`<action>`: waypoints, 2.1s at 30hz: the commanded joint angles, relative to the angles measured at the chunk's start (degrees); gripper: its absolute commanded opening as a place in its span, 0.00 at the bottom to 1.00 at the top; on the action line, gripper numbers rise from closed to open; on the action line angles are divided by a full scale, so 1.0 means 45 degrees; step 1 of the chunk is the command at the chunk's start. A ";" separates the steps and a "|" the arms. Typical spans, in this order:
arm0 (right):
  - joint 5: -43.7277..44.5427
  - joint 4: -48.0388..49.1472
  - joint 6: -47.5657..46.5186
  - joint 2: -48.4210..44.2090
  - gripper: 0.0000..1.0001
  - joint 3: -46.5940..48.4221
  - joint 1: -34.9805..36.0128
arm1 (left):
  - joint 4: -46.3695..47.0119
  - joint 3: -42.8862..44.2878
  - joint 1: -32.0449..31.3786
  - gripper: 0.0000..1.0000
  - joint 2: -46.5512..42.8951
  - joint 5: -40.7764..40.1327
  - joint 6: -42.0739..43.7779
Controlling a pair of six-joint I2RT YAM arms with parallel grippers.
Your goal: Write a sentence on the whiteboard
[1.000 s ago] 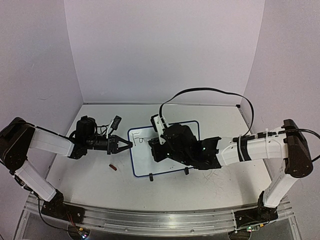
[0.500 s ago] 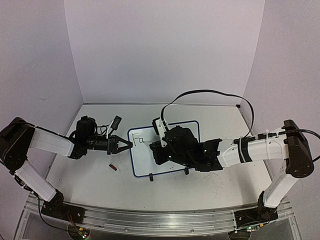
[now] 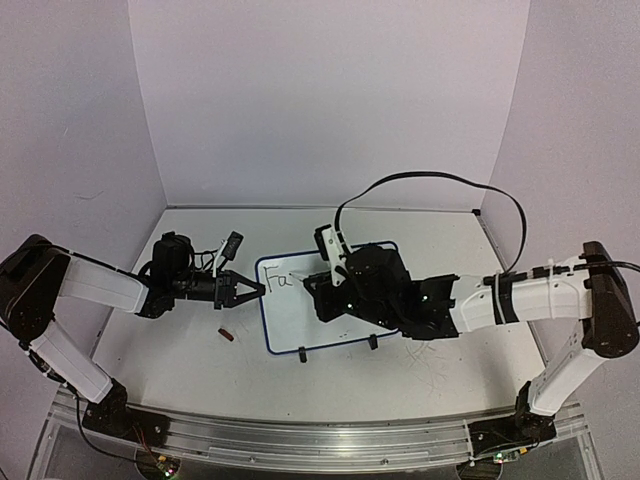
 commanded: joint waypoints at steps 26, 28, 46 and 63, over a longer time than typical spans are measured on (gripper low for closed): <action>0.0560 -0.0291 0.0103 0.0521 0.00 0.0870 -0.0302 | 0.0098 0.0372 -0.0039 0.00 -0.0155 0.0293 0.0174; 0.0198 0.0103 -0.0100 0.0197 0.00 0.0616 -0.0243 | 0.0100 0.0373 -0.0039 0.00 -0.0145 0.0290 0.0174; 0.0391 0.0131 -0.0152 0.0459 0.00 0.0649 -0.0209 | 0.0069 0.0431 -0.0063 0.00 -0.0232 0.0292 0.0137; 0.0250 -0.0527 0.0378 0.0546 0.00 0.0296 -0.0164 | 0.0049 0.0417 -0.0059 0.00 -0.0180 0.0307 0.0178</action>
